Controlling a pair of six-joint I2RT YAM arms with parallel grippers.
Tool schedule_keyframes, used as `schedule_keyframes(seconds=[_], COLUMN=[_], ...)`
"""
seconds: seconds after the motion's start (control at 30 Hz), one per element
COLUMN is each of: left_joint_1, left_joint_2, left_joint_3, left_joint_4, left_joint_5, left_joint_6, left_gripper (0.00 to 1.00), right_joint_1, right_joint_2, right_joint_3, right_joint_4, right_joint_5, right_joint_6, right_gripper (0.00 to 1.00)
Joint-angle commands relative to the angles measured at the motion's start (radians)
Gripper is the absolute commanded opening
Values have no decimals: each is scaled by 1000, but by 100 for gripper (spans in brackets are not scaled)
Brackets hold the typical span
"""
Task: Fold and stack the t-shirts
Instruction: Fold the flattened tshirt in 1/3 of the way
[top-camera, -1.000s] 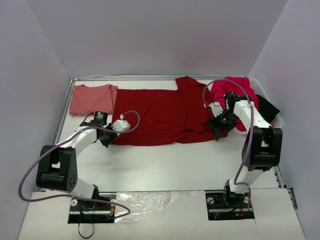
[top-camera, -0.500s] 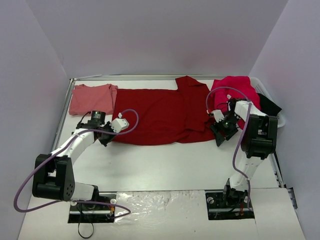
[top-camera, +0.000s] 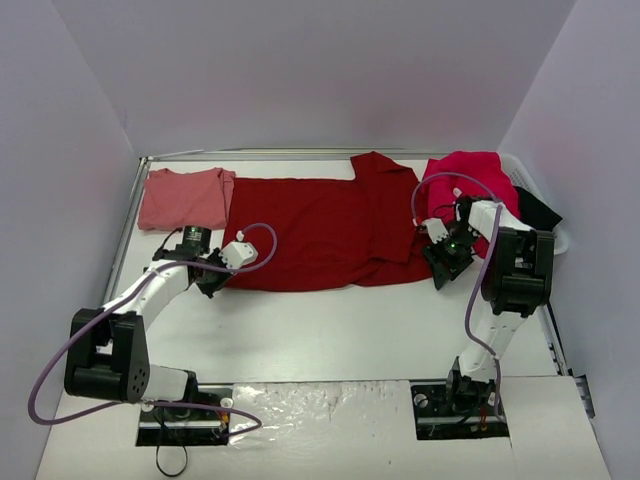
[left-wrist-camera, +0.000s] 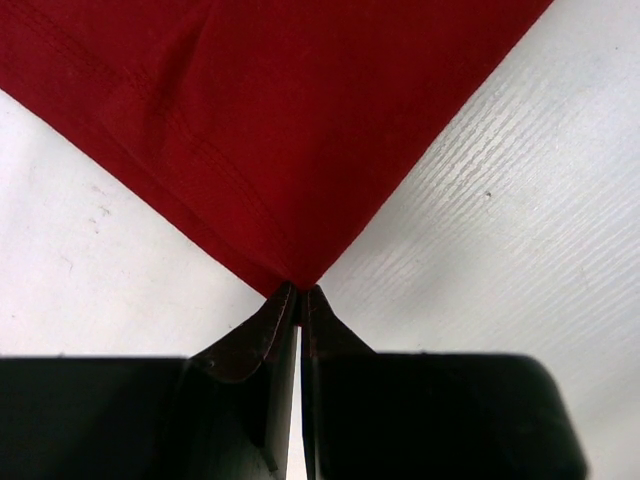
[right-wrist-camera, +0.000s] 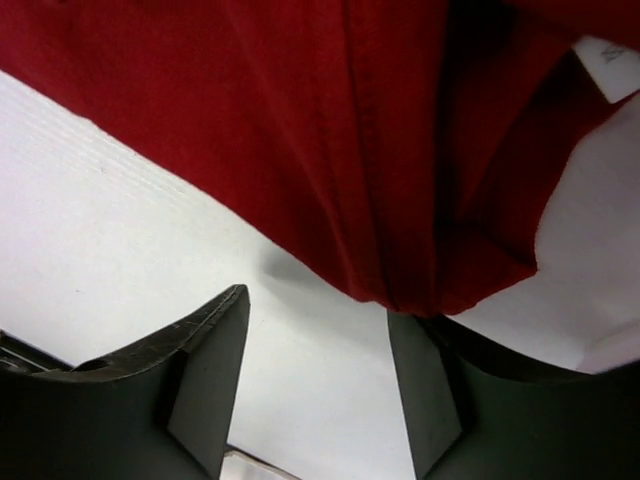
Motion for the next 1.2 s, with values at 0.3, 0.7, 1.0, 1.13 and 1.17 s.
schedule_keyframes(seconds=[0.3,0.7,1.0,1.13,1.17], left_joint_1=[55,99,118,119,121], left_joint_2=[-237,-248,-251,-248,-243], left_joint_3=[-22,-84,-73,-73,-75], left_joint_4=[-162,-156,-168,-170,-170], left_joint_5=[5,-6,2,6,6], left_joint_6=[43,63,74,74,76], left_gripper=[3,2,2,2,3], right_joint_1=[-3,0,14,29,33], right_joint_2=[1,-111,-74,-31,-24], right_joint_3=[3,6,38,44,44], right_joint_4=[-7,-31,-37,-14,-10], right_joint_5=[-21,-10,-45,-68,-76], right_joint_6=[13,8,-3,8,9], right_gripper=[0,59,61,61,61])
